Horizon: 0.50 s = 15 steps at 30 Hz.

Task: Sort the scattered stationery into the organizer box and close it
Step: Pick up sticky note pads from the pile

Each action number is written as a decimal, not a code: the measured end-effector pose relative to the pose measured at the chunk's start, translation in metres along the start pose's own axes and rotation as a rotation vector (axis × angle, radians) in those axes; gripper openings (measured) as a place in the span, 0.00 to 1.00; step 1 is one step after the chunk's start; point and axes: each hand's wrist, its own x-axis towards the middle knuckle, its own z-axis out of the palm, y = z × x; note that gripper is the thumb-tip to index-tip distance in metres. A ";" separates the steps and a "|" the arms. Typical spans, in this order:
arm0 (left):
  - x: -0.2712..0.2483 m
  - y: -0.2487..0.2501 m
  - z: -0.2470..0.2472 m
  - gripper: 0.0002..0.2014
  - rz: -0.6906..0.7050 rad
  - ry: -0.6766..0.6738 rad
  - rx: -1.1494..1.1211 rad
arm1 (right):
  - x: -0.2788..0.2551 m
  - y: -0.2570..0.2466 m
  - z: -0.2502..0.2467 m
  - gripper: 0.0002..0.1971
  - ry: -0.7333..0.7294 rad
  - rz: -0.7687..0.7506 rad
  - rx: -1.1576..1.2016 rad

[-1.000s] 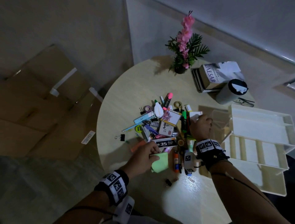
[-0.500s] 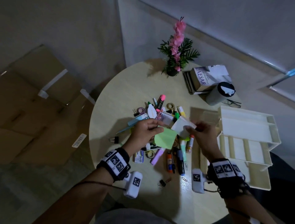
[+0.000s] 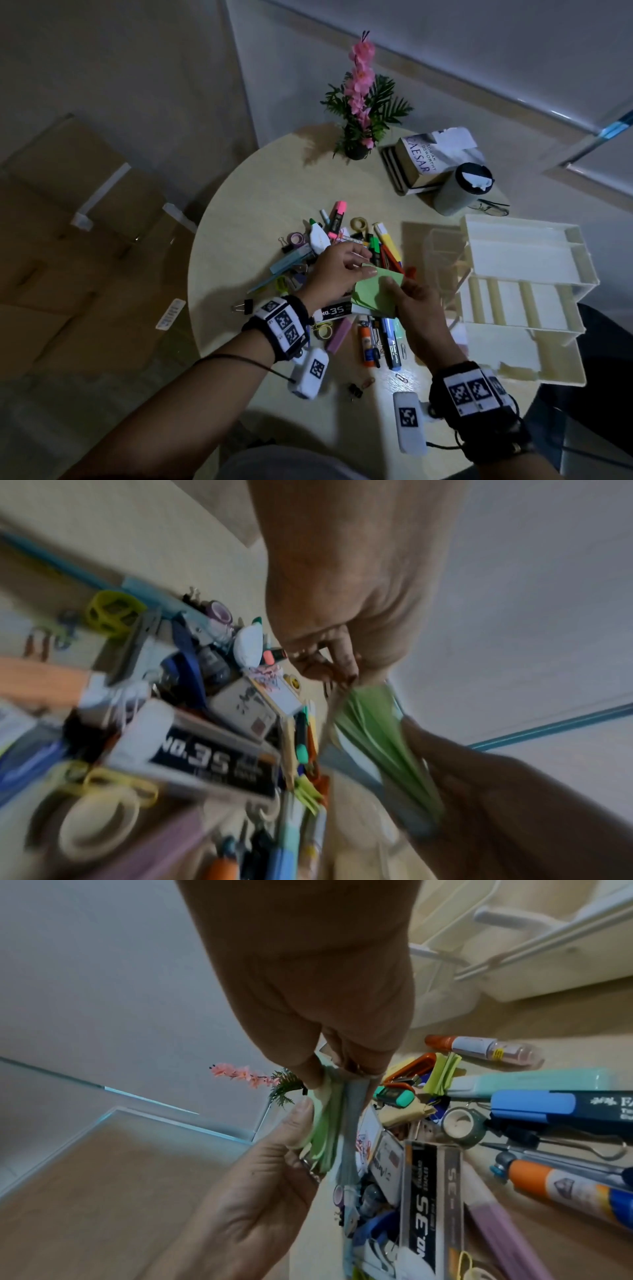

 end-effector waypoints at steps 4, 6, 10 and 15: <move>0.043 0.005 -0.027 0.12 0.044 -0.047 0.400 | 0.002 0.008 -0.011 0.10 0.079 0.007 0.031; 0.061 0.005 -0.034 0.15 0.049 -0.085 0.691 | -0.003 0.007 -0.017 0.10 0.090 -0.013 0.063; 0.082 0.010 -0.034 0.19 0.059 -0.292 1.084 | -0.013 0.010 -0.029 0.09 0.127 -0.036 0.061; 0.093 0.021 -0.025 0.29 0.038 -0.456 1.248 | -0.022 0.016 -0.041 0.08 0.206 -0.008 0.101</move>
